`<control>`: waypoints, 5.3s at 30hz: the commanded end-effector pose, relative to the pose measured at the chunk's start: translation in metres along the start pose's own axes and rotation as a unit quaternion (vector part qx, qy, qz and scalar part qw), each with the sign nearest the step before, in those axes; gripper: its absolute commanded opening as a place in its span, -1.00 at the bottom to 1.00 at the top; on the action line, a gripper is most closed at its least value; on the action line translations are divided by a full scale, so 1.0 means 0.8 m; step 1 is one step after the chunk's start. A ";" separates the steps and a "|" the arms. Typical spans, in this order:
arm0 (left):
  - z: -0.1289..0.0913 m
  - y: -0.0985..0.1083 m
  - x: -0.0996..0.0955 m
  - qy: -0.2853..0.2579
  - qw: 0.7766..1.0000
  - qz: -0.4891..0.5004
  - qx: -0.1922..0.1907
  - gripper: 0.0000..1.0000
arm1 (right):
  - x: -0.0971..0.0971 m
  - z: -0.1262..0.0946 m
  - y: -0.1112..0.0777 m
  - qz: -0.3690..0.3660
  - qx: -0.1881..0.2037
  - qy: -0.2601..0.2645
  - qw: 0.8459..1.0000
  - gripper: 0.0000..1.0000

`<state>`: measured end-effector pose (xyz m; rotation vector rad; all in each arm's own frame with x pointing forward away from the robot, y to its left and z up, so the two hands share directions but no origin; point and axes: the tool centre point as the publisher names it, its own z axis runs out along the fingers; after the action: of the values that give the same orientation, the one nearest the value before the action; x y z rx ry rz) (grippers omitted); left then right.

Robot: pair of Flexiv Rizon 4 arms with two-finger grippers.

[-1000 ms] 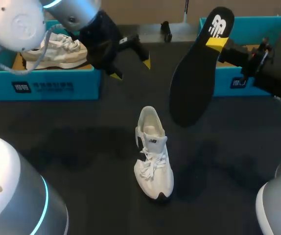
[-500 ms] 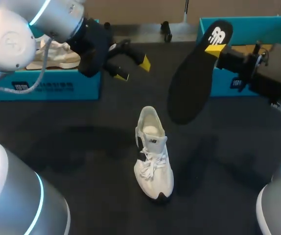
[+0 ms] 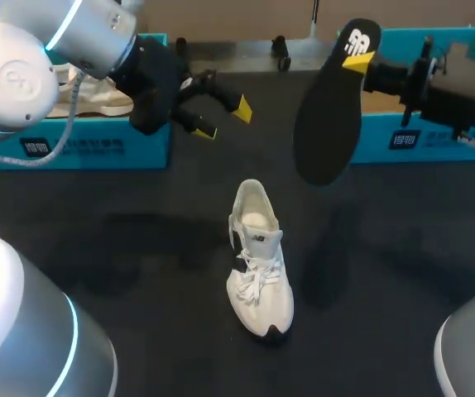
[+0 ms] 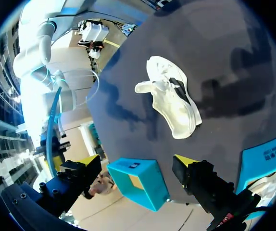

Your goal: Take the shoe out of the shoebox, open the shoe tongue, remove and reinsert the insole, then place the shoe into the shoebox

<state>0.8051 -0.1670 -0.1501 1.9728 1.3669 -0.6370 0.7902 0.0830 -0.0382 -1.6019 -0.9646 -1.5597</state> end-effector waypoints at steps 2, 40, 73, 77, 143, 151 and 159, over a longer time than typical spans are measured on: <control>0.000 -0.001 0.000 0.000 1.000 0.001 -0.001 1.00 | -0.002 0.047 0.031 0.010 0.052 -0.034 0.998 -1.00; -0.025 0.010 -0.032 -0.245 0.958 -0.114 -0.096 1.00 | -0.054 0.145 0.006 0.104 0.111 -0.035 0.988 -1.00; -0.014 0.032 -0.075 -0.322 0.938 -0.088 -0.093 -0.54 | -0.059 0.165 -0.011 0.125 0.112 -0.015 0.986 -1.00; -0.013 0.032 -0.074 -0.322 0.938 -0.090 -0.092 -1.00 | -0.059 0.163 -0.011 0.127 0.112 -0.016 0.985 -1.00; -0.043 -0.002 -0.048 -0.330 0.806 -0.480 0.106 -1.00 | -0.079 0.000 -0.019 -0.059 0.213 -0.024 0.975 1.00; -0.034 -0.013 -0.037 -0.267 0.735 -0.581 0.225 -1.00 | -0.079 0.000 -0.019 -0.059 0.213 -0.024 0.975 1.00; -0.026 -0.019 -0.026 -0.269 0.691 -0.632 0.227 -1.00 | -0.079 0.000 -0.019 -0.059 0.213 -0.024 0.975 1.00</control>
<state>0.7786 -0.1604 -0.1237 0.8274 1.8469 -1.8837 0.7771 0.0870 -0.1012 -1.2990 -1.3384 -1.2814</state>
